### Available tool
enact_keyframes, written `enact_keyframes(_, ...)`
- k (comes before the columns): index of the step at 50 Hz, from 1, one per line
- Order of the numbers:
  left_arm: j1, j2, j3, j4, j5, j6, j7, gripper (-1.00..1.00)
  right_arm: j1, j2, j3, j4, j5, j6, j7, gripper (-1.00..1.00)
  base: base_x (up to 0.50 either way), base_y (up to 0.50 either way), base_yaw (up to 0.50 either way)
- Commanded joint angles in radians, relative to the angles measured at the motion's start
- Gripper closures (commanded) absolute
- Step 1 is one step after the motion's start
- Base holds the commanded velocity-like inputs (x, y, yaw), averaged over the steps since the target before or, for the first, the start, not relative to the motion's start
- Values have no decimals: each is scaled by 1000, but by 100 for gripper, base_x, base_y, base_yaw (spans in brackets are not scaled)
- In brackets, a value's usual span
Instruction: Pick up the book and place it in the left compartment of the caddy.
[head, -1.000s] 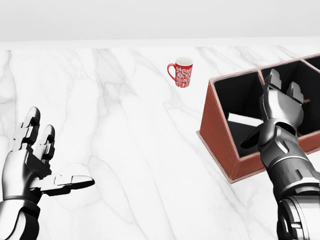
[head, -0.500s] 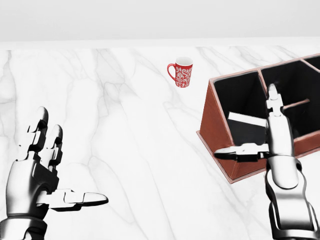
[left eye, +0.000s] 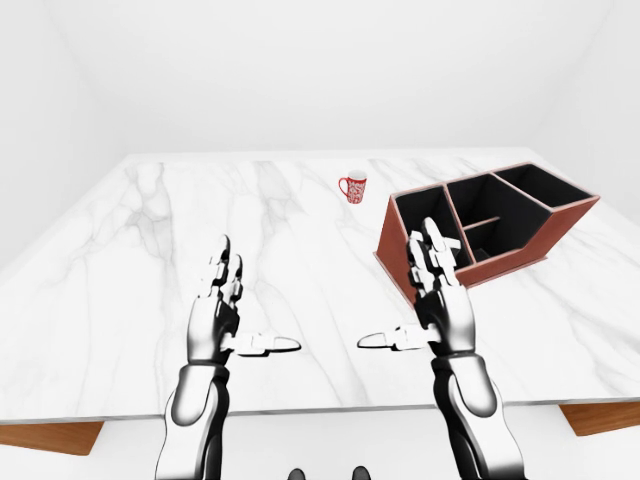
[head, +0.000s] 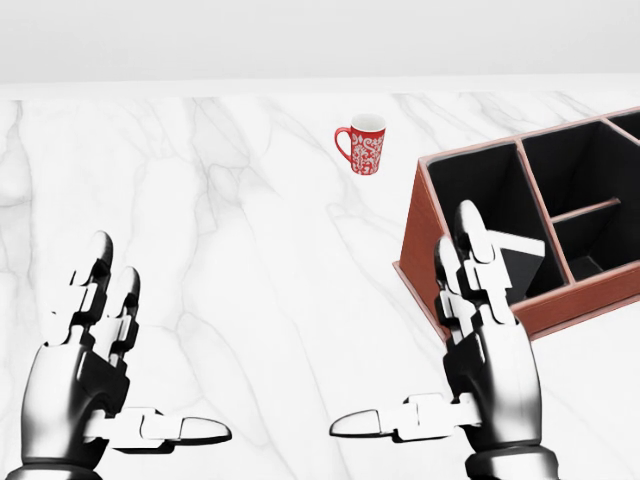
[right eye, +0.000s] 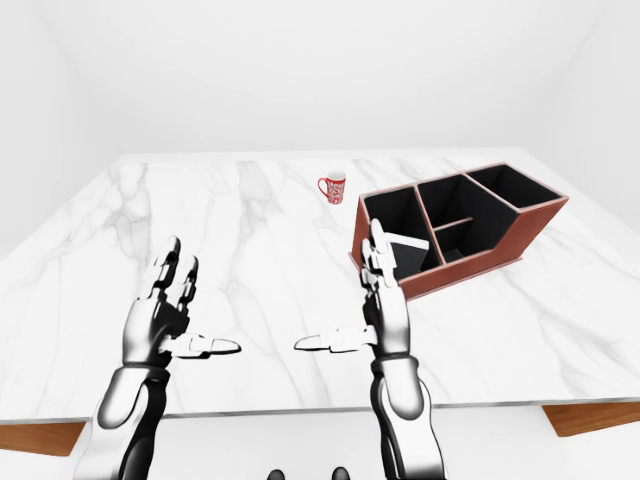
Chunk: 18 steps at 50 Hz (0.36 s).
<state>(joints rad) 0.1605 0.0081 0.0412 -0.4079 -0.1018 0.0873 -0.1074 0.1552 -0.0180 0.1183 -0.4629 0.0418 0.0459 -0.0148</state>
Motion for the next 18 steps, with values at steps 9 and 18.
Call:
enact_keyframes(9,35,-3,-22,22,-37,0,-48,-100,-33,51,38,365,-142,-133,-122,-100,0,0,0)
enact_keyframes(18,0,-1,1,86,-31,0,-35,-100,-53,56,35,396,-149,-133,-134,-100,0,0,0)
